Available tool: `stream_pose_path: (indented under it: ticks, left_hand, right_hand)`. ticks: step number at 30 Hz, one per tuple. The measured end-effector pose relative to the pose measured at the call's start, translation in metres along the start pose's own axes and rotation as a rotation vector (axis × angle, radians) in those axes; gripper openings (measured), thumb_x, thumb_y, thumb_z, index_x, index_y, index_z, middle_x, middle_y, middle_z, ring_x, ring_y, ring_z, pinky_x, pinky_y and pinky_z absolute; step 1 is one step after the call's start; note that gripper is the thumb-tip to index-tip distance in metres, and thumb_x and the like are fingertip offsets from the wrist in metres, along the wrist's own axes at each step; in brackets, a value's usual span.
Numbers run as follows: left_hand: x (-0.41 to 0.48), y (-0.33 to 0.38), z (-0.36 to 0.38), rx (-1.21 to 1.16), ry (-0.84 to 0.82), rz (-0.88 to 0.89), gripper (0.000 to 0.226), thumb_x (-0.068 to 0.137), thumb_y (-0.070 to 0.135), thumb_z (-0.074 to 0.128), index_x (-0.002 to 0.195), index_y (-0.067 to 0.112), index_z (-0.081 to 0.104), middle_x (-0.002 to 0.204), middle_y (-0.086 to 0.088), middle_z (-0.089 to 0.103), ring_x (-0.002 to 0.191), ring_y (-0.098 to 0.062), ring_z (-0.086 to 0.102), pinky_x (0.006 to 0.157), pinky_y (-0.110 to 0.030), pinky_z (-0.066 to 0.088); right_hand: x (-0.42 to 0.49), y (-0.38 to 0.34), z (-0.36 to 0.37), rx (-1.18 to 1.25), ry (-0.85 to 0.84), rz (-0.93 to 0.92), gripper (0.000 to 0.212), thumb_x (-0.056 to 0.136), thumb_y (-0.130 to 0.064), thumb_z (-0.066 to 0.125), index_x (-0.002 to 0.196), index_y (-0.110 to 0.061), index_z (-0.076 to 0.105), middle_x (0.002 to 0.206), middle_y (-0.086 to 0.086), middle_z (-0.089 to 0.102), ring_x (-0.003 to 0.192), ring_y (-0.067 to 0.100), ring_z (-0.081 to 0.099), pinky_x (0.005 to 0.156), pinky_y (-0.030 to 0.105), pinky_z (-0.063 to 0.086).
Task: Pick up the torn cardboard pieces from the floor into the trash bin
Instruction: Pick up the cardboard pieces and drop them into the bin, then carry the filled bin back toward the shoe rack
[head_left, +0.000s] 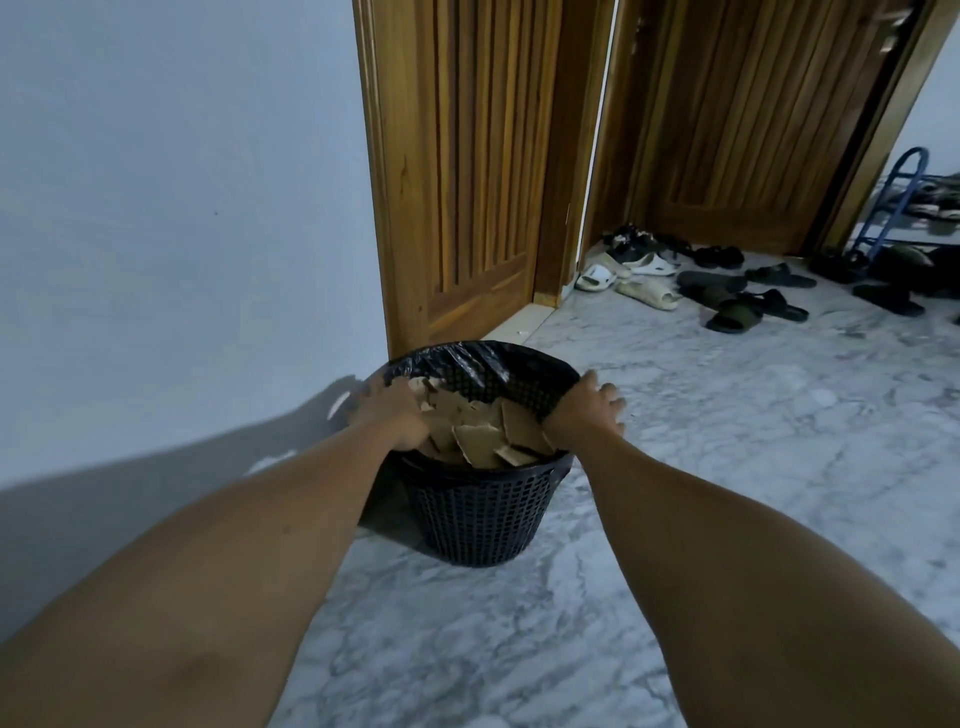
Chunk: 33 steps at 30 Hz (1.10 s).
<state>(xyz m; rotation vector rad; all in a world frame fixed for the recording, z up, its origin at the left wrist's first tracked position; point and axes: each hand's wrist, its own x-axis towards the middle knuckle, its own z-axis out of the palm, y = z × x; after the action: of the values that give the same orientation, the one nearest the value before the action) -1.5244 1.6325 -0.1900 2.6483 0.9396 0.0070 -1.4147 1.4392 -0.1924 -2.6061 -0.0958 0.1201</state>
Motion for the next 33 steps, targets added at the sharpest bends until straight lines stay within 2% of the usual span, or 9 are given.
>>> stream_pose_path:
  ticks: [3, 6, 9, 13, 17, 21, 25, 28, 33]
  left_hand:
    - [-0.009, -0.016, -0.002, -0.246, -0.083, -0.170, 0.080, 0.089, 0.023, 0.061, 0.152, 0.001, 0.018, 0.145, -0.023, 0.041, 0.125, -0.039, 0.049, 0.099, -0.046, 0.048]
    - [-0.026, -0.023, -0.004, -0.629, -0.351, -0.293, 0.032, 0.095, 0.022, 0.055, 0.119, 0.000, 0.058, 0.104, -0.021, 0.063, 0.085, -0.037, 0.065, 0.074, -0.047, 0.057]
    - [-0.041, -0.021, 0.001, -0.886, -0.535, -0.368, 0.021, 0.098, 0.020, 0.052, 0.106, 0.001, 0.056, 0.097, -0.021, 0.062, 0.083, -0.038, 0.064, 0.077, -0.054, 0.057]
    - [-0.043, -0.001, 0.011, -1.178, -0.476, -0.494, 0.008, 0.098, 0.009, 0.050, 0.101, 0.001, 0.050, 0.112, -0.022, 0.059, 0.103, -0.042, 0.060, 0.075, -0.059, 0.056]
    - [-0.034, 0.012, 0.020, -1.280, -0.448, -0.519, 0.008, 0.095, 0.000, 0.048, 0.102, -0.002, 0.053, 0.117, -0.025, 0.058, 0.107, -0.044, 0.059, 0.066, -0.056, 0.059]
    - [-0.027, 0.021, 0.023, -1.349, -0.467, -0.478, 0.009, 0.095, 0.003, 0.051, 0.101, -0.002, 0.056, 0.109, -0.023, 0.062, 0.097, -0.041, 0.064, 0.056, -0.052, 0.059]
    - [-0.009, 0.030, 0.033, -1.409, -0.418, -0.519, 0.014, 0.093, -0.003, 0.048, 0.103, 0.000, 0.056, 0.105, -0.024, 0.061, 0.086, -0.041, 0.064, 0.045, -0.050, 0.057]
    - [-0.009, 0.038, 0.044, -1.455, -0.360, -0.596, 0.028, 0.087, -0.007, 0.048, 0.113, 0.001, 0.056, 0.108, -0.023, 0.059, 0.093, -0.044, 0.062, 0.059, -0.054, 0.059]
    - [-0.036, 0.070, 0.011, -1.382, -0.291, -0.762, 0.028, 0.089, -0.002, 0.050, 0.116, 0.003, 0.052, 0.109, -0.022, 0.057, 0.097, -0.047, 0.061, 0.062, -0.064, 0.055]
  right_hand:
    - [-0.019, 0.005, -0.009, 0.299, -0.170, 0.241, 0.084, 0.096, -0.018, 0.055, 0.157, -0.012, -0.003, 0.160, 0.017, 0.015, 0.143, 0.036, 0.029, 0.112, 0.044, 0.036]
    - [-0.016, 0.012, 0.009, 0.659, -0.298, 0.322, 0.072, 0.084, -0.007, 0.057, 0.150, -0.010, 0.029, 0.143, 0.018, 0.045, 0.122, 0.038, 0.054, 0.090, 0.045, 0.052]
    - [-0.016, 0.018, 0.043, 0.866, -0.400, 0.399, 0.051, 0.087, -0.014, 0.054, 0.137, -0.010, 0.047, 0.122, 0.013, 0.060, 0.095, 0.032, 0.064, 0.074, 0.051, 0.058]
    - [-0.075, -0.005, 0.013, 1.058, -0.354, 0.368, 0.052, 0.098, -0.017, 0.051, 0.147, -0.013, 0.033, 0.141, 0.012, 0.048, 0.089, 0.028, 0.054, 0.052, 0.040, 0.054]
    - [-0.059, 0.000, 0.020, 1.209, -0.262, 0.498, 0.062, 0.089, -0.005, 0.064, 0.139, -0.022, 0.032, 0.133, 0.016, 0.049, 0.110, 0.044, 0.055, 0.079, 0.070, 0.052]
    - [-0.034, 0.005, 0.028, 1.206, -0.250, 0.446, 0.054, 0.088, 0.001, 0.061, 0.131, -0.021, 0.036, 0.116, 0.015, 0.050, 0.105, 0.043, 0.056, 0.081, 0.071, 0.051]
    - [-0.017, 0.008, 0.024, 1.205, -0.259, 0.412, 0.067, 0.064, 0.003, 0.081, 0.121, -0.006, 0.047, 0.109, 0.019, 0.059, 0.100, 0.044, 0.062, 0.078, 0.069, 0.053]
    - [-0.016, 0.022, 0.015, 1.281, -0.244, 0.426, 0.046, 0.076, 0.008, 0.075, 0.112, -0.011, 0.053, 0.106, 0.016, 0.063, 0.091, 0.041, 0.065, 0.077, 0.068, 0.054]
    - [-0.029, 0.025, -0.029, 1.203, -0.240, 0.530, 0.048, 0.081, -0.002, 0.076, 0.118, -0.021, 0.052, 0.113, 0.011, 0.063, 0.097, 0.042, 0.066, 0.063, 0.067, 0.056]
